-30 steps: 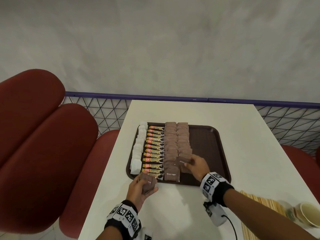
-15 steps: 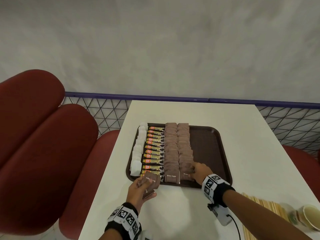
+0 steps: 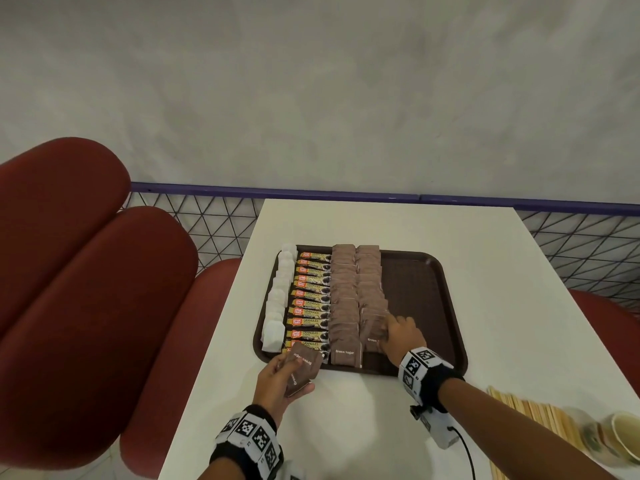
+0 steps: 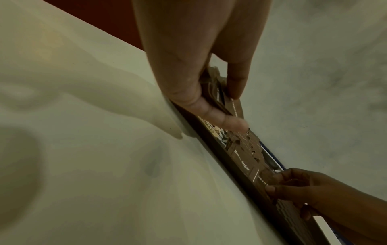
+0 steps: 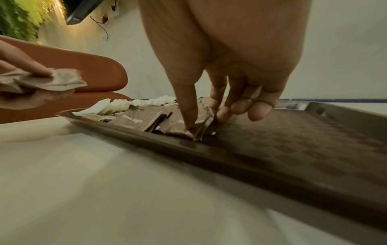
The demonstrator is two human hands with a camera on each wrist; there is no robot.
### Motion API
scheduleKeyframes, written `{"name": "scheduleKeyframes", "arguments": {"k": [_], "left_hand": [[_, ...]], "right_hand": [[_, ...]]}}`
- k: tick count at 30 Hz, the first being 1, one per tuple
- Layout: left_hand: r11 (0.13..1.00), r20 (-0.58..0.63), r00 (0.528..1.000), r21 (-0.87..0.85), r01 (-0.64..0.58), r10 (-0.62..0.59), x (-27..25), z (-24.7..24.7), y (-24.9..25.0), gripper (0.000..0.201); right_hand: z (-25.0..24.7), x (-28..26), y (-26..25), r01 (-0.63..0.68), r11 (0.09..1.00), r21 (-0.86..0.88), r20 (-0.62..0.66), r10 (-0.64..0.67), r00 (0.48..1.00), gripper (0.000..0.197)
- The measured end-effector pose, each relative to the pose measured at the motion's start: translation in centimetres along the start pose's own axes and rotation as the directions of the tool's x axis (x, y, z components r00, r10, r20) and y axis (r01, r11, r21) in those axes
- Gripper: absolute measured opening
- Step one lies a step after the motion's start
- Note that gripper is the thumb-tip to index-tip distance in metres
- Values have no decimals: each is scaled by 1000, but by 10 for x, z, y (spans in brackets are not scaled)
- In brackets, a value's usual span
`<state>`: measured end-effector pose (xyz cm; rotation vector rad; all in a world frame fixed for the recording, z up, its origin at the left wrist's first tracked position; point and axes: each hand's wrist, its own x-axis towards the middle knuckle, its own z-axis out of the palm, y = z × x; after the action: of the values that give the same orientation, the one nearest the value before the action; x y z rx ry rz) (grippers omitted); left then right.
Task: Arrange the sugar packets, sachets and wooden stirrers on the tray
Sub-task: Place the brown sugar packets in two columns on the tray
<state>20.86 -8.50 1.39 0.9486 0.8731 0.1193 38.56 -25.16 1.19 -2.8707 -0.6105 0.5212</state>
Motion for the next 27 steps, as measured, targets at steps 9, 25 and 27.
{"name": "scheduleKeyframes", "arguments": {"k": [9, 25, 27], "left_hand": [[998, 29, 999, 46, -41, 39, -3, 6, -1, 15], [993, 35, 997, 92, -78, 75, -6, 7, -2, 20], [995, 23, 997, 55, -78, 77, -3, 4, -1, 22]], "right_hand": [[-2, -20, -15, 226, 962, 151, -147, -204, 968, 32], [1, -39, -75, 426, 757, 496, 61, -519, 852, 36], [-3, -37, -67, 375, 771, 515, 45, -461, 886, 24]]}}
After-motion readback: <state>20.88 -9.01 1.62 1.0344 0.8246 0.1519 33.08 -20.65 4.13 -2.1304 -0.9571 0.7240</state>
